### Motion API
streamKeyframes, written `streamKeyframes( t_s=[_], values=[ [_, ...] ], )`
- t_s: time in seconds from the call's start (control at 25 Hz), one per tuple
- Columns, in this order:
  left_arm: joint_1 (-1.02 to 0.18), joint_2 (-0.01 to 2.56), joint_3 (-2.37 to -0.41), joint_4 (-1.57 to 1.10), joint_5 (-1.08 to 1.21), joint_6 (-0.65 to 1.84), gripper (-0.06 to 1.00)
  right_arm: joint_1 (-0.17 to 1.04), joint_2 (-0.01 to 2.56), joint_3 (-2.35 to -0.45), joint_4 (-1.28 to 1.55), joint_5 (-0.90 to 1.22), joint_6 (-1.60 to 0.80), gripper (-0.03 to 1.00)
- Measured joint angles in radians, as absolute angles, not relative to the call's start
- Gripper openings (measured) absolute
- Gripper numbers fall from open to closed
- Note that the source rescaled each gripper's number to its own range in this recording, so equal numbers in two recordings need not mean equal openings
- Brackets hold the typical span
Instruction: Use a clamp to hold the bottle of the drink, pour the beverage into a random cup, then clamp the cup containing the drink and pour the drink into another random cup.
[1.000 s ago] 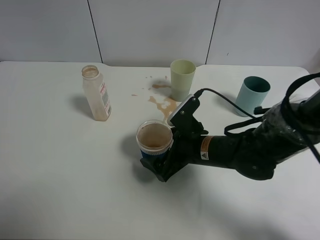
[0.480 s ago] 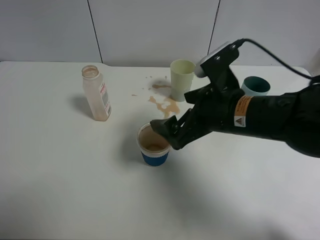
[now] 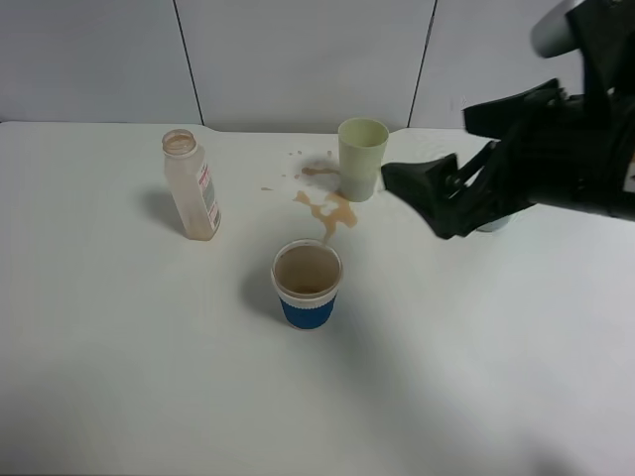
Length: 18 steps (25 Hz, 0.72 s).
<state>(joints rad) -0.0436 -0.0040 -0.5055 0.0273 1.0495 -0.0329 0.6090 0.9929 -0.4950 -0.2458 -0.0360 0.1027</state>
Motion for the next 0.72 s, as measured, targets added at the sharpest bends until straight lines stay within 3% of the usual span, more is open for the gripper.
streamKeyframes(
  t_s=[0.36,0.72],
  values=[
    [-0.044,-0.004,-0.506,0.027,1.05,-0.033,1.0,0.213,0.707,-0.495,-0.229,0.232,0.094,0.94],
    [-0.044,-0.004,-0.506,0.027,1.05,-0.033,1.0,0.108,0.343,-0.542,-0.182,0.51,0.077,0.94]
  ],
)
